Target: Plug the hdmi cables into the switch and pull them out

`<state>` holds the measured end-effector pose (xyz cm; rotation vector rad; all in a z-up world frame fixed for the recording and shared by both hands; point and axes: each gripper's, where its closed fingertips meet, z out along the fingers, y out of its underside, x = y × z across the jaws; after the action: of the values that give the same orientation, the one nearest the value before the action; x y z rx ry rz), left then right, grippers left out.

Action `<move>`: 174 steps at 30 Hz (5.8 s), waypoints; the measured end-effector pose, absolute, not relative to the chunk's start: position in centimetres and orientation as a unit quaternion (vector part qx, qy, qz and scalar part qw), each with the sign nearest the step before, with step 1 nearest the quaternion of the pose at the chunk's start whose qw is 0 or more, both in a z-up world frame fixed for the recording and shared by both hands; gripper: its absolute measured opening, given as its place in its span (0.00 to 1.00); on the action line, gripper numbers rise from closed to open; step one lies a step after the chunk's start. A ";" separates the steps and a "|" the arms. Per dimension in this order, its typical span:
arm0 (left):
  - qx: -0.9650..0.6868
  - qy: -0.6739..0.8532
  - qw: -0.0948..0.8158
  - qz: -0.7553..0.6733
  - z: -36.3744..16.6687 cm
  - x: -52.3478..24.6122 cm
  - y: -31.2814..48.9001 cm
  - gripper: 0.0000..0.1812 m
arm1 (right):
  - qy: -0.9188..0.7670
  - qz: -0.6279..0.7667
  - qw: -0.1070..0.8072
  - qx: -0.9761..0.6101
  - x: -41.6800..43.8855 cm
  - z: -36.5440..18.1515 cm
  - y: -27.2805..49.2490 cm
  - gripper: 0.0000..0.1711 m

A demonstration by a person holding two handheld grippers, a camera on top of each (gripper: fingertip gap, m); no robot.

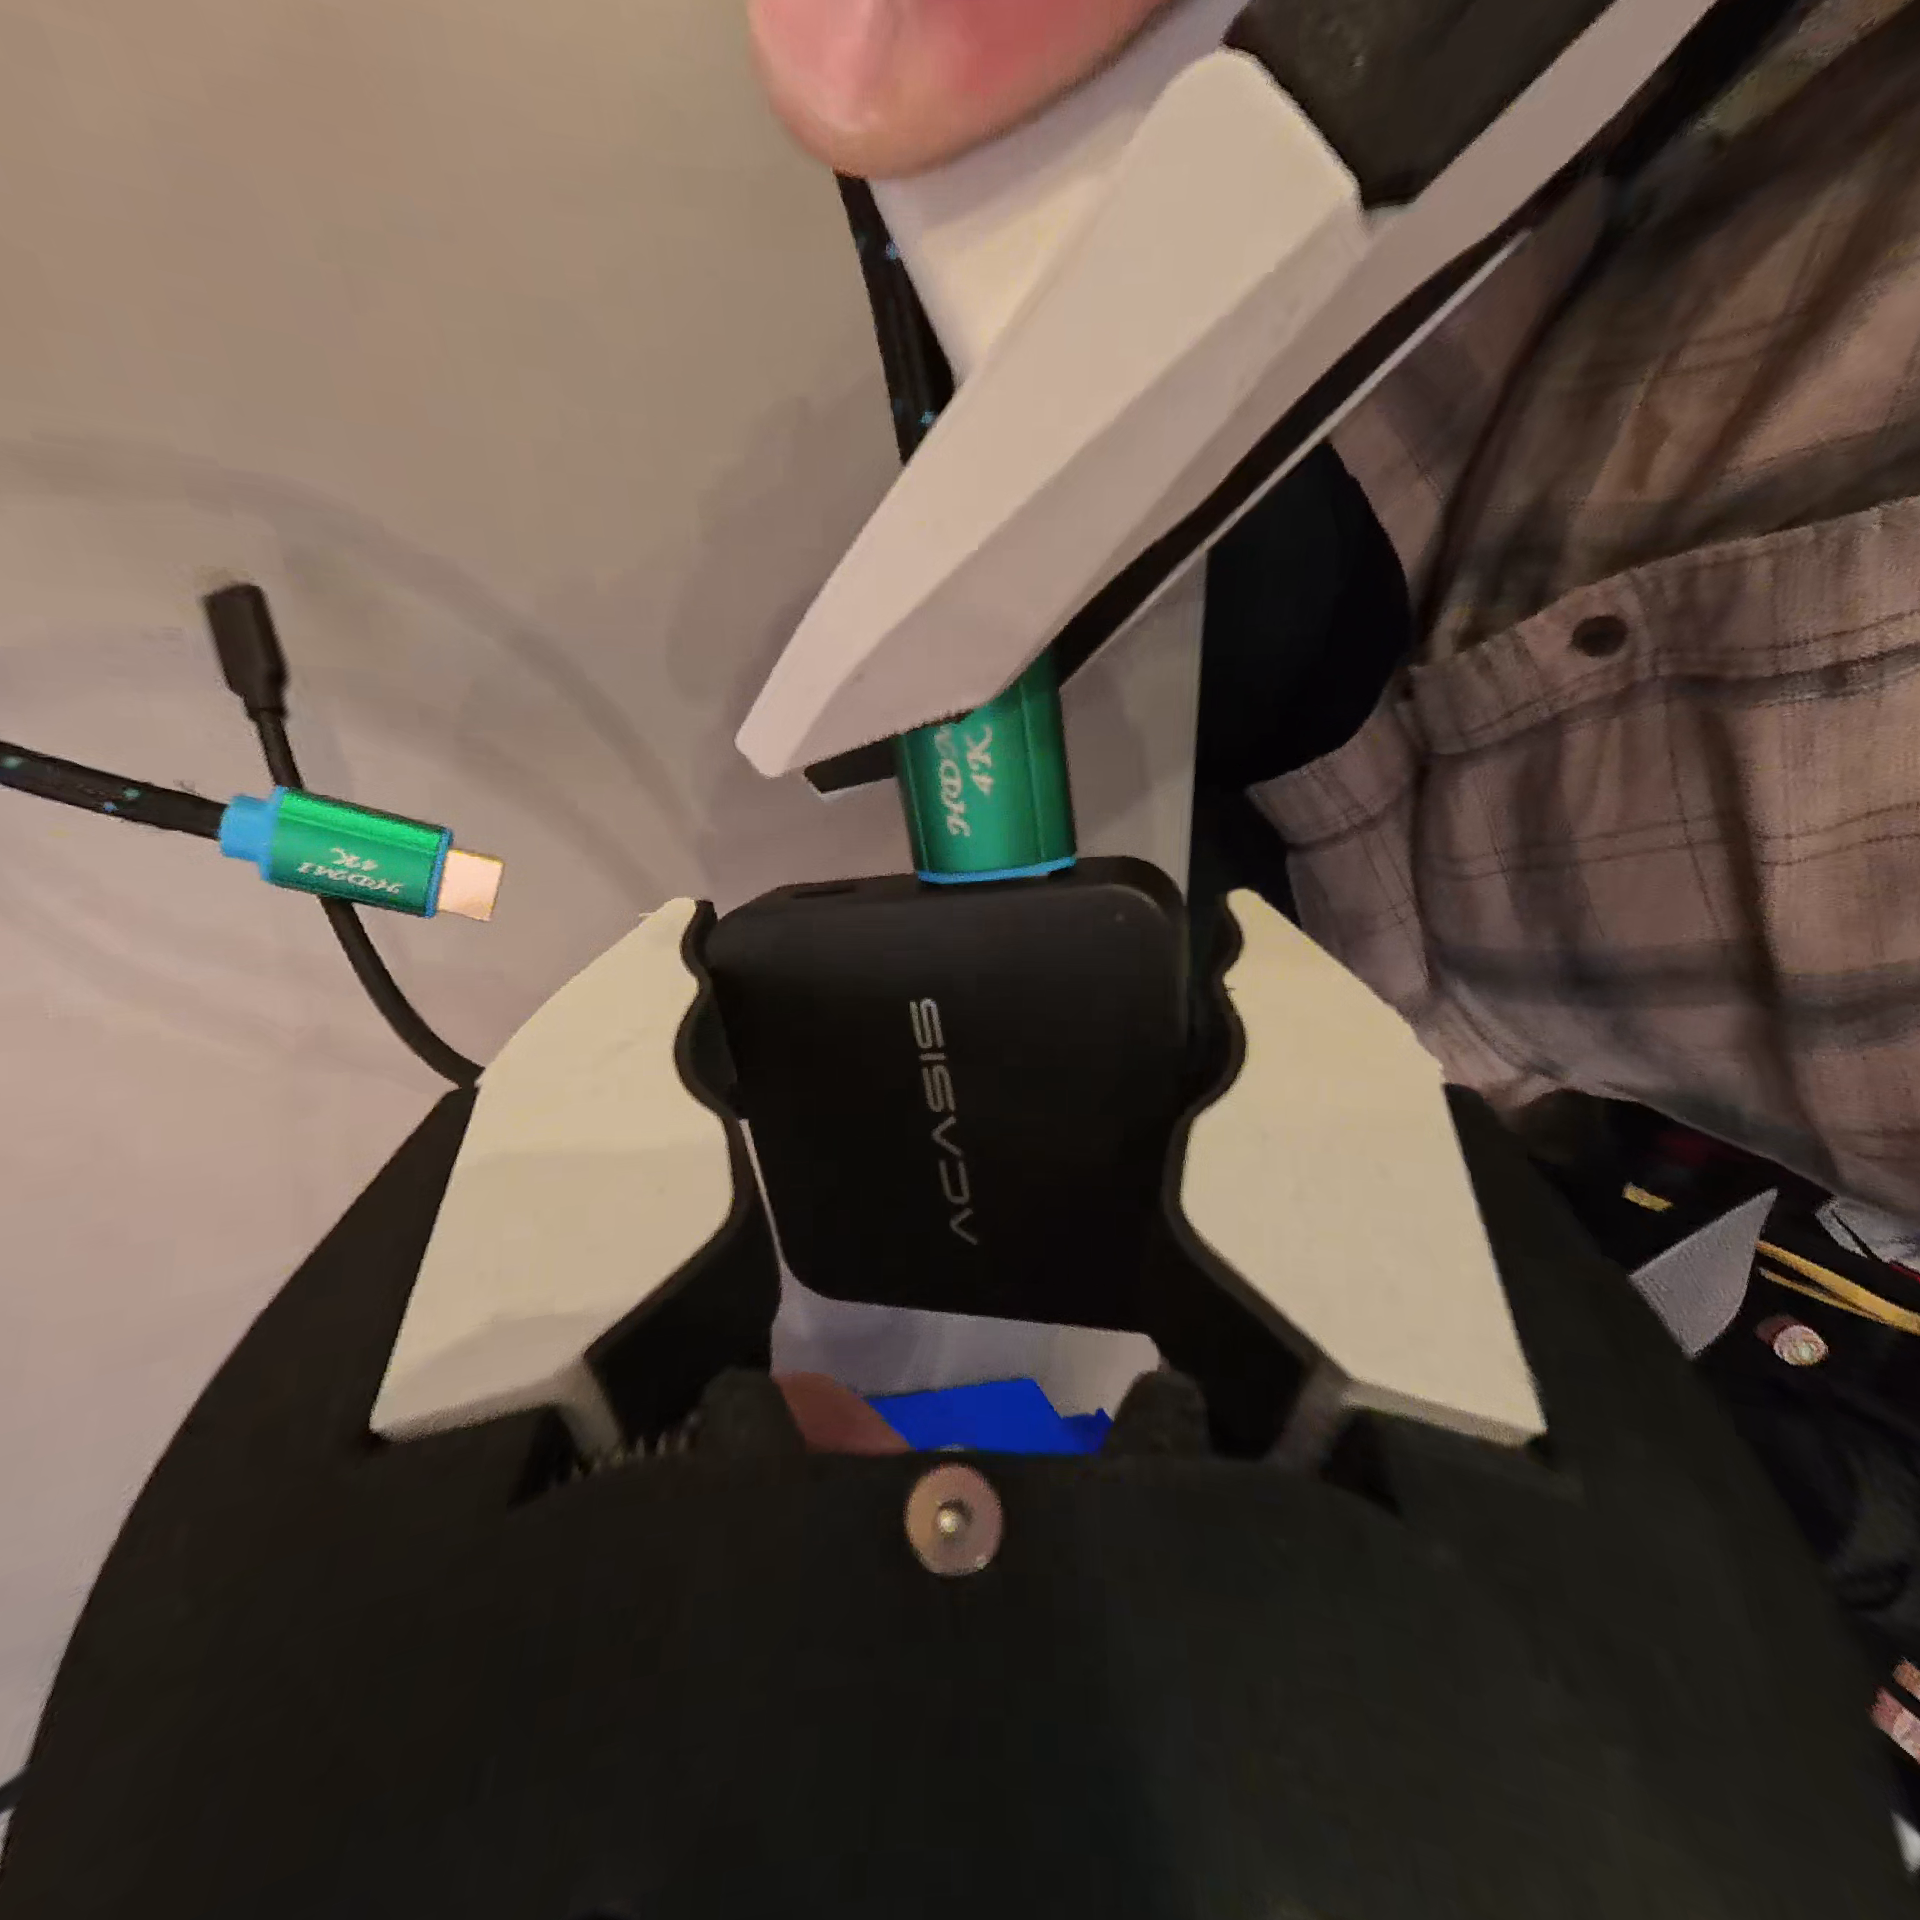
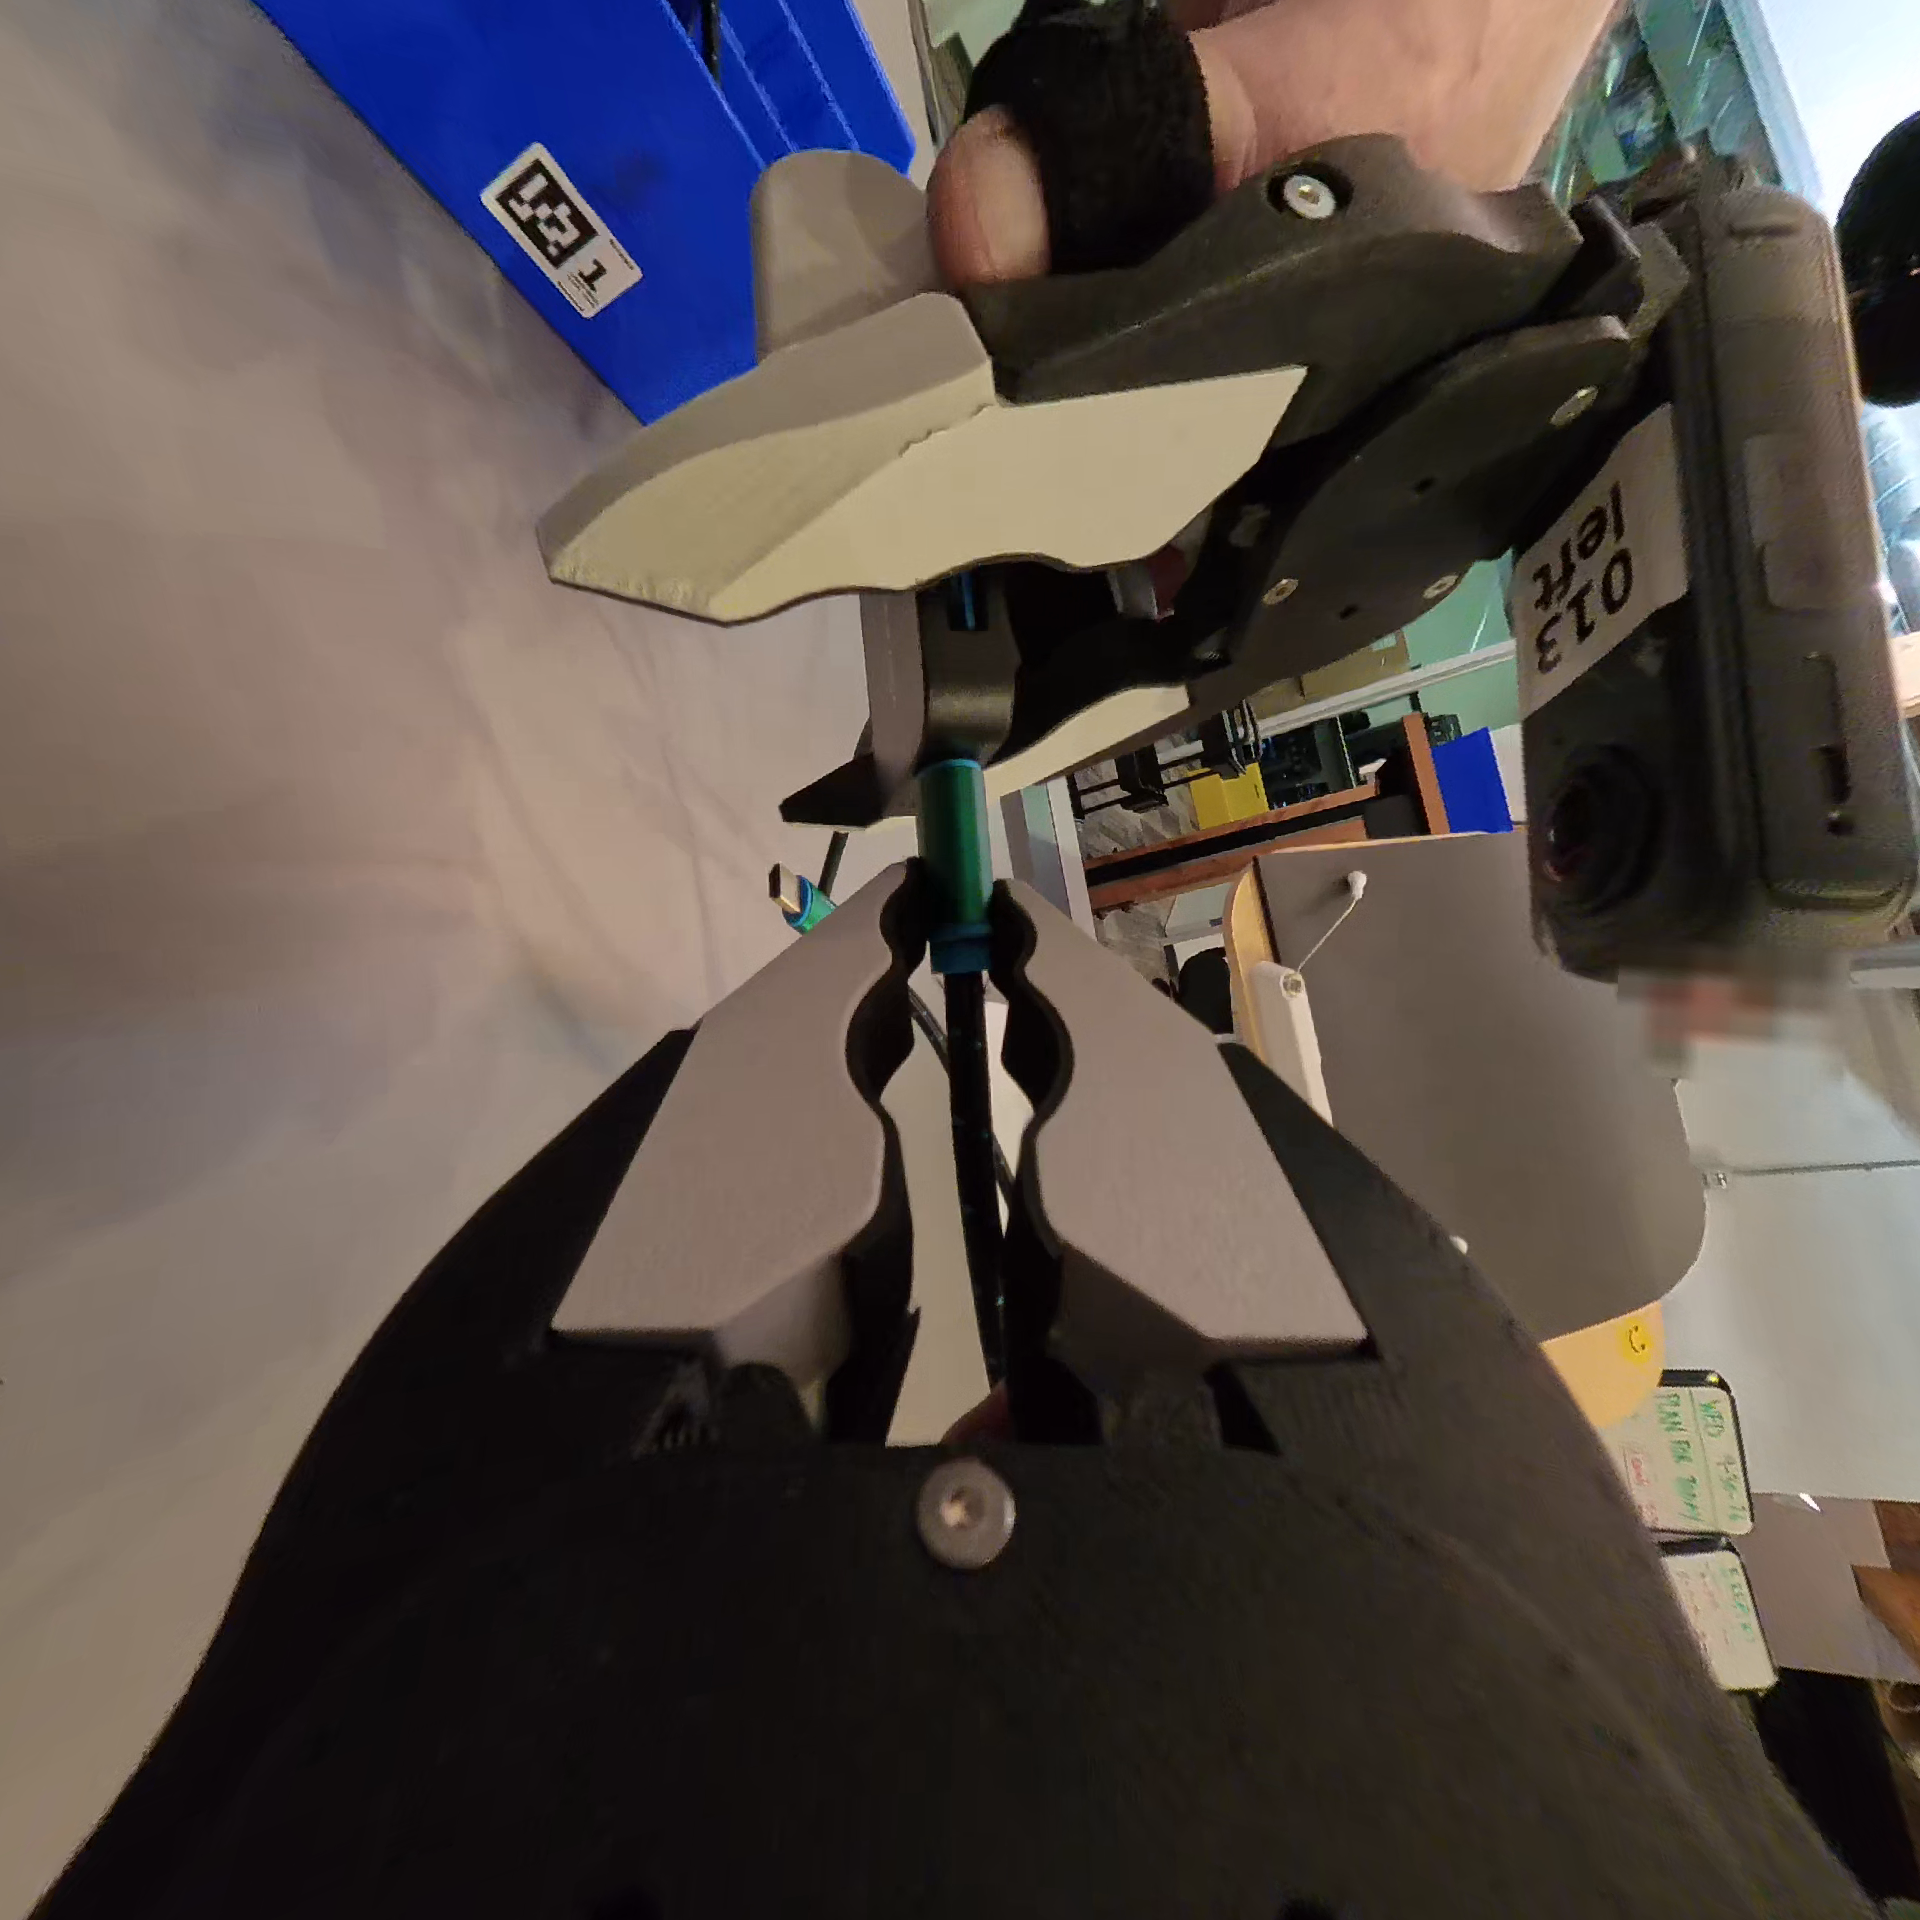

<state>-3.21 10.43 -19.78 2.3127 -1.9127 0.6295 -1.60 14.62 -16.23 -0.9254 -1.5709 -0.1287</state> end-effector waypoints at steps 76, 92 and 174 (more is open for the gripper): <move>0.668 -0.716 -0.181 0.092 -16.1 -1.5 13.3 0.44 | -0.477 0.555 0.380 -0.565 -1.5 -9.7 12.0 0.18; 0.653 -0.735 -0.164 0.075 -17.2 -0.3 13.0 0.43 | -0.534 0.473 0.384 -0.587 -0.5 -10.9 12.1 0.15; 0.605 -0.643 -0.443 -0.154 -11.9 -0.9 19.7 0.32 | -0.426 0.465 0.479 -0.611 1.5 -9.9 16.5 0.11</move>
<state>-0.93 19.69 -11.89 2.7391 -2.9141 -0.6989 1.50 16.54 -9.85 -1.4905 -1.0401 1.1342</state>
